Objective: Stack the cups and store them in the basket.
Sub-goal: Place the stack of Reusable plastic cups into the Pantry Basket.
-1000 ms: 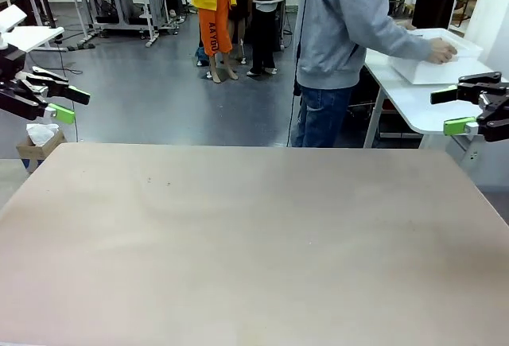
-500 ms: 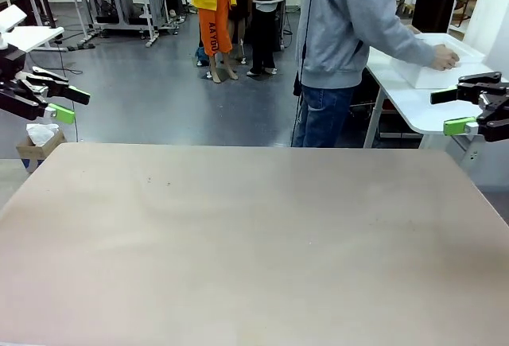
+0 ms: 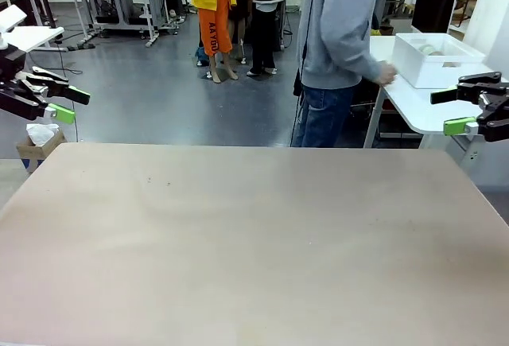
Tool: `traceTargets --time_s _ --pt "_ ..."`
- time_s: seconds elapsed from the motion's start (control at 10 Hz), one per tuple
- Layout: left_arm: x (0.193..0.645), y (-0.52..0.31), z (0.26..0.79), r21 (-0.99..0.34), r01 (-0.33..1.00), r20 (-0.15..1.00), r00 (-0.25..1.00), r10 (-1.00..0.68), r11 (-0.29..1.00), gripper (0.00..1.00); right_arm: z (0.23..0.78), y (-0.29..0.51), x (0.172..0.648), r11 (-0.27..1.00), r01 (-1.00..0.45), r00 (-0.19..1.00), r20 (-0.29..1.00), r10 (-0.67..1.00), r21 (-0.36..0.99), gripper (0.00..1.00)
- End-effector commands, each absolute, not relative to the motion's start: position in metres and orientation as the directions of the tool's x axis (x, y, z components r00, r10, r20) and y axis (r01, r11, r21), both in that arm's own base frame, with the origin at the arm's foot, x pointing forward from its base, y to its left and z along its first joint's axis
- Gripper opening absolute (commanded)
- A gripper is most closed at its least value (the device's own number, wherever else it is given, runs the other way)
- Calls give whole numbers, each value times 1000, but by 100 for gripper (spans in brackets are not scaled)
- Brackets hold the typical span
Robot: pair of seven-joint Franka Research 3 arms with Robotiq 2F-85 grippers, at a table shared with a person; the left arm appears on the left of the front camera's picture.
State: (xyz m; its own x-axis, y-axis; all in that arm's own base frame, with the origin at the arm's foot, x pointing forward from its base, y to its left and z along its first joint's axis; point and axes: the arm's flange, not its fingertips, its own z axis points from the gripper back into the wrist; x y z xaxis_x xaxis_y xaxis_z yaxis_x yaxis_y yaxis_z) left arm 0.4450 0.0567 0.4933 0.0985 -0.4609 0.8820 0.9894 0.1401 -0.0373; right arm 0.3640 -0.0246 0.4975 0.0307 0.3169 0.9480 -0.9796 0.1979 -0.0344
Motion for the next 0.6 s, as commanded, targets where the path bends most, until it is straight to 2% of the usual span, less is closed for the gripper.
traceTargets --time_s 0.0,0.5 --pt "443 56 495 -36 991 880 94 -466 131 100 503 -24 368 212 -977 44 951 306 -23 100" --pt "443 56 495 -36 991 880 94 -466 131 100 503 -24 368 212 -977 44 951 306 -23 100"
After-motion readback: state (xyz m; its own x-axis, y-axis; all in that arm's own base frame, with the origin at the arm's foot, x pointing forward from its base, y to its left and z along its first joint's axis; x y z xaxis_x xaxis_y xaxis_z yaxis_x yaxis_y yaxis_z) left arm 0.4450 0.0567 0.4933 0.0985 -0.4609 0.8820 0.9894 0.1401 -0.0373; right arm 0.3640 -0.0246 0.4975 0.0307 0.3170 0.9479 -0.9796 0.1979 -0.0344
